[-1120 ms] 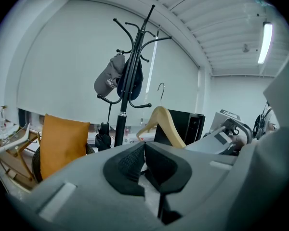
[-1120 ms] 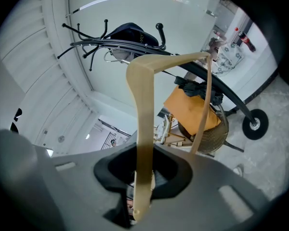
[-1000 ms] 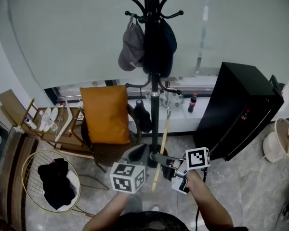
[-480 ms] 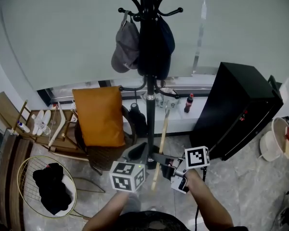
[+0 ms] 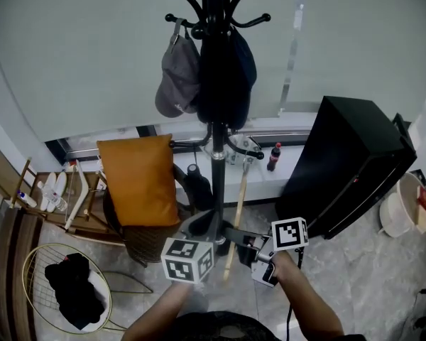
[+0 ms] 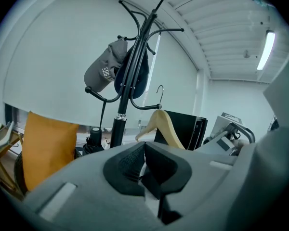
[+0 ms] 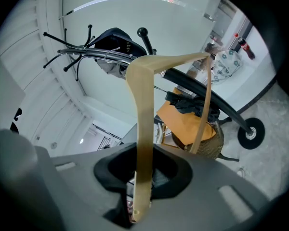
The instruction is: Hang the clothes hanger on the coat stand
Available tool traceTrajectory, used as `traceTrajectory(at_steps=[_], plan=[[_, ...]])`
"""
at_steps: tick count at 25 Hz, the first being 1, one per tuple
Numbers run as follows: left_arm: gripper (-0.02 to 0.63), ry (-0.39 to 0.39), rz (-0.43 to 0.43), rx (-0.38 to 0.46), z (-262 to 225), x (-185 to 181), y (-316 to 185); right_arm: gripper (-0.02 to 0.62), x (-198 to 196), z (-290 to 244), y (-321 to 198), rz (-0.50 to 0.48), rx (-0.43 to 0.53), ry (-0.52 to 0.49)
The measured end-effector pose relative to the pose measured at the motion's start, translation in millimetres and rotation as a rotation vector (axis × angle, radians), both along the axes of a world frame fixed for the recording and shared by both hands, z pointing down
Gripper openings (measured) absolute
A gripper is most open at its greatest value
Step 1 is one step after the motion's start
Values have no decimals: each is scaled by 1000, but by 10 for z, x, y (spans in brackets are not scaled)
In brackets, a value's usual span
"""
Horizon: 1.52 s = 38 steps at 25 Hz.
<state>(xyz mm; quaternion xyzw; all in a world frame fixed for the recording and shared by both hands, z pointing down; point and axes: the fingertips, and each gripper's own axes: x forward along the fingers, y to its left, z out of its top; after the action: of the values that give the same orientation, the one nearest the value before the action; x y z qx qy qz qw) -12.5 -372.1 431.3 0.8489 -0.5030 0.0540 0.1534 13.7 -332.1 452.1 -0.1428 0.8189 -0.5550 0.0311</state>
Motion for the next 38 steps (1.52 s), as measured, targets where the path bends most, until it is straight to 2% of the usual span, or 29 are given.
traceTrajectory(at_steps=[24, 29, 38], plan=[[6, -8, 70, -11, 32, -187, -618, 75, -196, 165, -620, 68, -38, 11], [5, -12, 83, -16, 68, -203, -674, 75, -182, 297, -706, 82, -43, 47], [5, -26, 102, -16, 77, -231, -747, 75, -248, 381, -800, 94, -82, 7]])
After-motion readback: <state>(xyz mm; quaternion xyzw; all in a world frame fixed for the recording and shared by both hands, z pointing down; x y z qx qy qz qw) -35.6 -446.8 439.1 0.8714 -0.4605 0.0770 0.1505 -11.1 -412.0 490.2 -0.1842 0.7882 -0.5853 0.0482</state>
